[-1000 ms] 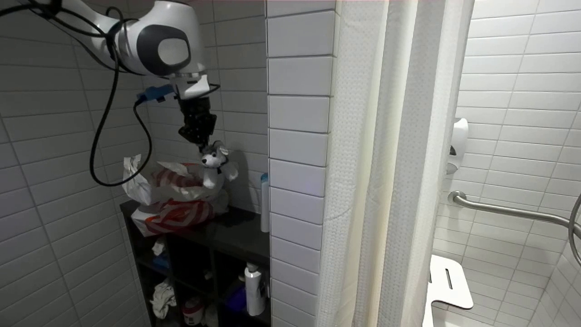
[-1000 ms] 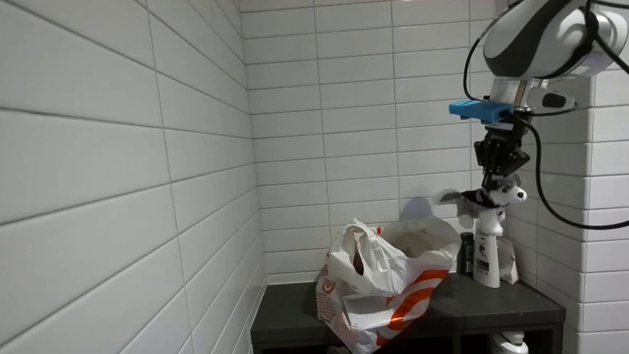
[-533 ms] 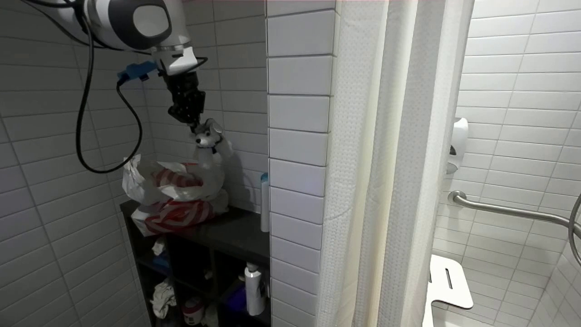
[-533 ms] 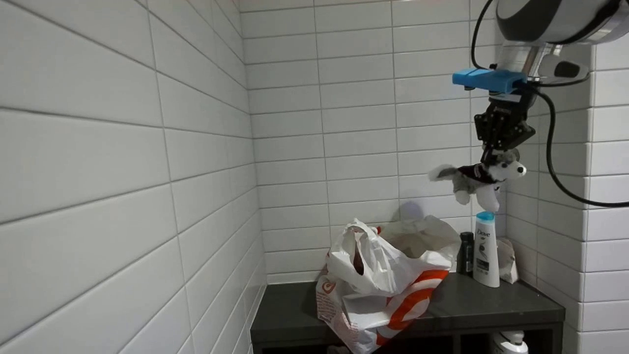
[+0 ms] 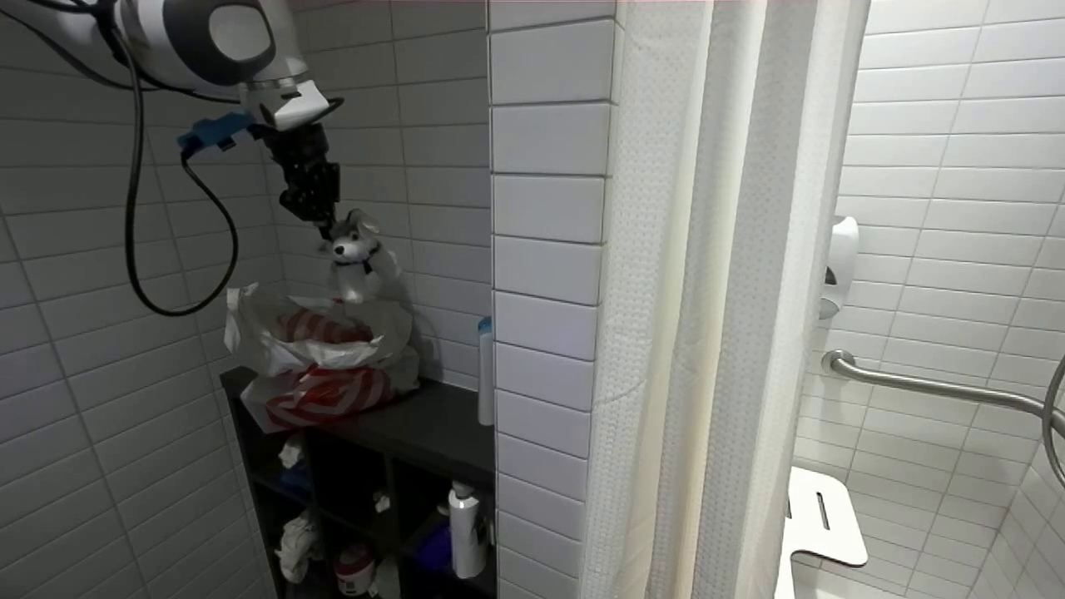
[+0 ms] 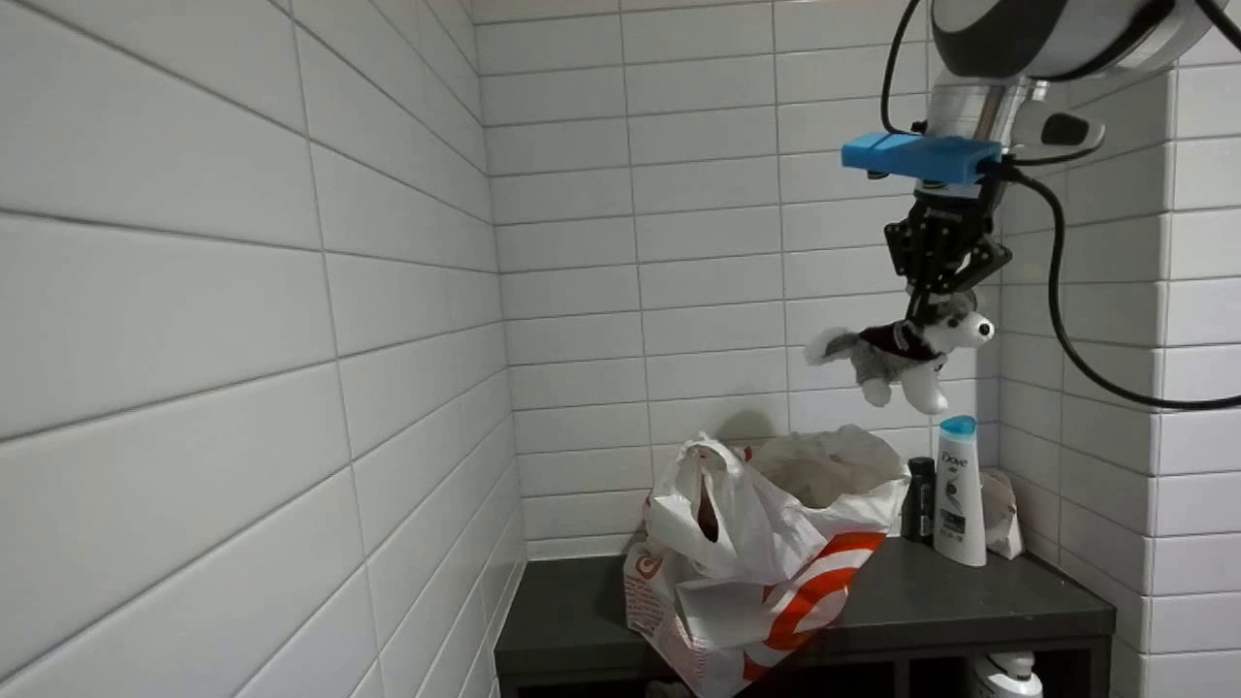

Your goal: Put the dog plush toy in the plastic bag.

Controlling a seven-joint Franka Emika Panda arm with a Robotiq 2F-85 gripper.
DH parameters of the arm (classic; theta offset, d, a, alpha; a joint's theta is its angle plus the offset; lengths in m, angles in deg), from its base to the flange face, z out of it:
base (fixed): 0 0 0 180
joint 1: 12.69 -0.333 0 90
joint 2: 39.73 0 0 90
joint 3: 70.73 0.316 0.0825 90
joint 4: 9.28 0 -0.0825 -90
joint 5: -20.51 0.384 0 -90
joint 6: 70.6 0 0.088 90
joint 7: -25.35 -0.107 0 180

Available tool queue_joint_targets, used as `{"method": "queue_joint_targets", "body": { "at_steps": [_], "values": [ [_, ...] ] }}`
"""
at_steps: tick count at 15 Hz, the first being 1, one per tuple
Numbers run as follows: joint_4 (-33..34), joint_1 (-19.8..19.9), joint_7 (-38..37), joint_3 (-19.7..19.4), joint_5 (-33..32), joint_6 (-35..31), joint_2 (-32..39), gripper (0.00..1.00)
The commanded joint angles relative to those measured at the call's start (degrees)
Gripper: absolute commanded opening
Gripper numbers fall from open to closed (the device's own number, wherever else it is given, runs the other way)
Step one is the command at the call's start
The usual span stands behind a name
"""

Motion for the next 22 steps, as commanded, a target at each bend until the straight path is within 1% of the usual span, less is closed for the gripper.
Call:
{"method": "queue_joint_targets", "body": {
  "at_steps": [1,7,11,16,22],
  "values": [
    [2.2,0.0,0.6,1.8,-2.5,2.1,0.8,0.02],
    [4.6,-0.1,1.9,2.9,-5.1,4.4,4.4,0.02],
    [7.3,-0.7,2.0,4.0,-8.4,6.6,8.0,0.02],
    [10.1,-2.8,1.5,5.3,-12.9,9.4,12.8,0.02],
    [11.9,-5.7,1.1,5.5,-18.0,12.1,16.8,0.02]
  ]
}}
